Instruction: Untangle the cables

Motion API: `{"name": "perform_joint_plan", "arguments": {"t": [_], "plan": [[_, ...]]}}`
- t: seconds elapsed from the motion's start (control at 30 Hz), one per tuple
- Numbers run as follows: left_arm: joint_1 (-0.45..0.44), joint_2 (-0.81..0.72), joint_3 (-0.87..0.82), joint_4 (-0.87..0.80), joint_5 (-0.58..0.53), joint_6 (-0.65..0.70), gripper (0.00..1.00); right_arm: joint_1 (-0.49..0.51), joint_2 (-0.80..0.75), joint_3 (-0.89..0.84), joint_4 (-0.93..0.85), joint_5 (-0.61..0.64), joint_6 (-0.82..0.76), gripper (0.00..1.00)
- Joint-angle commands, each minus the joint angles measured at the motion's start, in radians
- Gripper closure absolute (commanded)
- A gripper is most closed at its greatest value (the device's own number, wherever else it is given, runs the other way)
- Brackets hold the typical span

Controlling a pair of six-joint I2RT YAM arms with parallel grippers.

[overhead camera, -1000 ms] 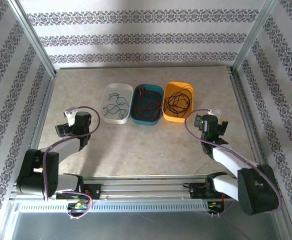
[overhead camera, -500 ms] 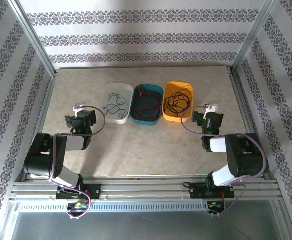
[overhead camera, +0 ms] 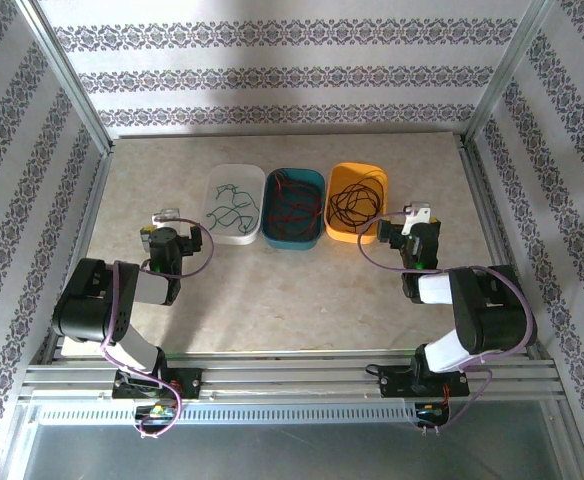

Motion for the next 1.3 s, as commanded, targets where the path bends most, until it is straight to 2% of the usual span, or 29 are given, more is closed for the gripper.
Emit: {"name": "perform_joint_plan", "arguments": {"t": [0.0,0.03,0.1,0.3,1.27], "plan": [[0.009,-0.002,0.003,0.053,0.034,0.010,0.01,0.000,-0.002,0.008,0.032,-0.001,-0.010,0.02],[0.009,0.014,-0.005,0.104,0.032,0.021,0.01,0.000,-0.002,0.008,0.032,0.000,-0.009,0.02],[0.009,-0.002,0.004,0.054,0.034,0.008,0.01,-0.001,-0.001,0.008,0.031,-0.004,-0.008,0.02],[0.009,0.007,-0.002,0.083,0.034,0.017,0.01,-0.024,-0.001,0.019,0.012,-0.056,0.005,0.02],[0.009,0.005,-0.001,0.080,0.033,0.017,0.01,-0.038,0.001,0.022,0.006,-0.090,0.008,0.02]]}}
